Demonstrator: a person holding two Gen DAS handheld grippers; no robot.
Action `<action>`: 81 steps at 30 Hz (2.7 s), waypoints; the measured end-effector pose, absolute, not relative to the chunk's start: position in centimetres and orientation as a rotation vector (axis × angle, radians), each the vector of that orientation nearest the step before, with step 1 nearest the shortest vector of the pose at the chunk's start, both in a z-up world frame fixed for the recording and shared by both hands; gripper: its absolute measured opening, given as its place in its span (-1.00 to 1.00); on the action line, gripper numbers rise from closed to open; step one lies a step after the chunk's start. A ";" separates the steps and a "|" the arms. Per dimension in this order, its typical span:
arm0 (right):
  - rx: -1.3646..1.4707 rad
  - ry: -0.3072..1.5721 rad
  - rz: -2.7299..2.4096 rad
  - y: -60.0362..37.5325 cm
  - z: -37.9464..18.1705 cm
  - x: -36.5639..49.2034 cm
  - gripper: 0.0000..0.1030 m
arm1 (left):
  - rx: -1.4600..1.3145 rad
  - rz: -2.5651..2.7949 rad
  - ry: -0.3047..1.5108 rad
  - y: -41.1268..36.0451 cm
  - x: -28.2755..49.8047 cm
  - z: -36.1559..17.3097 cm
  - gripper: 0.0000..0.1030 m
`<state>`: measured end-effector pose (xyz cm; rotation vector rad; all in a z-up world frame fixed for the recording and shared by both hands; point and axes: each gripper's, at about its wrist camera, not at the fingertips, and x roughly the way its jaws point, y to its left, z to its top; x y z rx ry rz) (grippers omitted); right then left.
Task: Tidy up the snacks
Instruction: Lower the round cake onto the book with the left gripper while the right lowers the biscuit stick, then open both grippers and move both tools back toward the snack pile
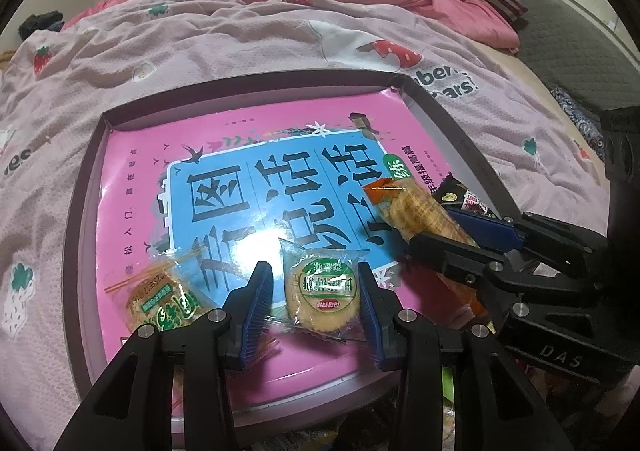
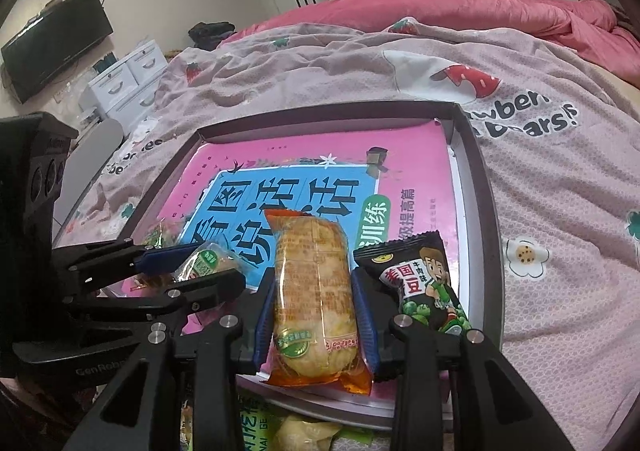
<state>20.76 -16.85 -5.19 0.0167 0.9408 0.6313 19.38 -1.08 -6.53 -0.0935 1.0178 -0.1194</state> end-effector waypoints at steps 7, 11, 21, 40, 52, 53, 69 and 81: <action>0.023 0.937 0.634 -16.9 -5.0 20.7 -0.25 | -0.106 -0.136 1.024 -1.1 19.3 -6.5 -0.14; 0.029 0.930 0.638 -17.1 -4.8 20.7 -0.22 | -0.100 -0.133 1.026 -1.1 19.3 -6.5 -0.14; 0.057 0.901 0.640 -17.8 -3.9 20.8 -0.11 | -0.104 -0.131 1.026 -1.1 19.1 -6.0 -0.12; 0.127 0.826 0.638 -19.5 -1.5 20.4 0.10 | -0.136 -0.111 0.974 -0.1 18.2 -3.1 0.19; 0.137 0.742 0.634 -20.3 0.5 19.3 0.25 | -0.177 -0.090 0.911 2.2 16.6 0.0 0.46; 0.136 0.737 0.633 -20.3 0.6 19.2 0.25 | -0.183 -0.090 0.907 2.3 16.5 0.2 0.46; 0.127 0.661 0.628 -21.0 2.7 16.8 0.37 | -0.178 -0.049 0.855 3.5 14.1 2.9 0.47; 0.070 0.665 0.632 -20.3 2.9 14.9 0.37 | -0.177 -0.042 0.842 4.1 12.5 3.8 0.47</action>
